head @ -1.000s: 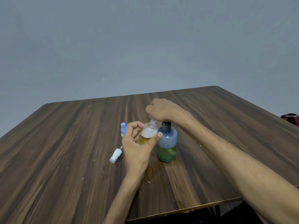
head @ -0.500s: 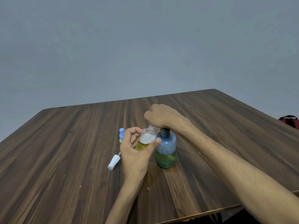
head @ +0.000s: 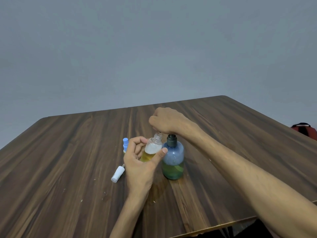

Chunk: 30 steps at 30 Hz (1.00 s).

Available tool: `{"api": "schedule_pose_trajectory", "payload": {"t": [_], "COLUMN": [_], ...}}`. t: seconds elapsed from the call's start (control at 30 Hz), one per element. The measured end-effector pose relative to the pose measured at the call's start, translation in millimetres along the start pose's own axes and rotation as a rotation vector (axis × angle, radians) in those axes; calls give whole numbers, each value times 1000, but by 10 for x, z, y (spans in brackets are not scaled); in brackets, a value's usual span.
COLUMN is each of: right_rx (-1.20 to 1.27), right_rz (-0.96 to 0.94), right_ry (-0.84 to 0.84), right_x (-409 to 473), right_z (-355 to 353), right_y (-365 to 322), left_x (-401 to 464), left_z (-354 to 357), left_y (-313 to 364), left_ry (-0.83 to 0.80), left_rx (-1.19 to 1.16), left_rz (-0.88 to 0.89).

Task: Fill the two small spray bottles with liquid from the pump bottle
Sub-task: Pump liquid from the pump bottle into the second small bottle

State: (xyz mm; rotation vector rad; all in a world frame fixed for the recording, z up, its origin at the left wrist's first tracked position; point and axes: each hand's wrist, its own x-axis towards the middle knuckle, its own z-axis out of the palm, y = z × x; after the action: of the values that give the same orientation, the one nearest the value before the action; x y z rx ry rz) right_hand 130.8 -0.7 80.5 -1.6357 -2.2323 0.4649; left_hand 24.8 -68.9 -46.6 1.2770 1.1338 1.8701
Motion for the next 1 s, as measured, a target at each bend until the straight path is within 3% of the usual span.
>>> {"api": "schedule_pose_trajectory", "payload": {"t": [1.0], "right_rx": [-13], "right_rz": [10], "right_ry": [-48], "right_x": [33], "right_z": [55], "right_y": [40], "left_x": [-4], "left_z": [-5], "left_y": [-8], "left_ry": [5], "left_rx": [7], "left_rz": [-9]}}
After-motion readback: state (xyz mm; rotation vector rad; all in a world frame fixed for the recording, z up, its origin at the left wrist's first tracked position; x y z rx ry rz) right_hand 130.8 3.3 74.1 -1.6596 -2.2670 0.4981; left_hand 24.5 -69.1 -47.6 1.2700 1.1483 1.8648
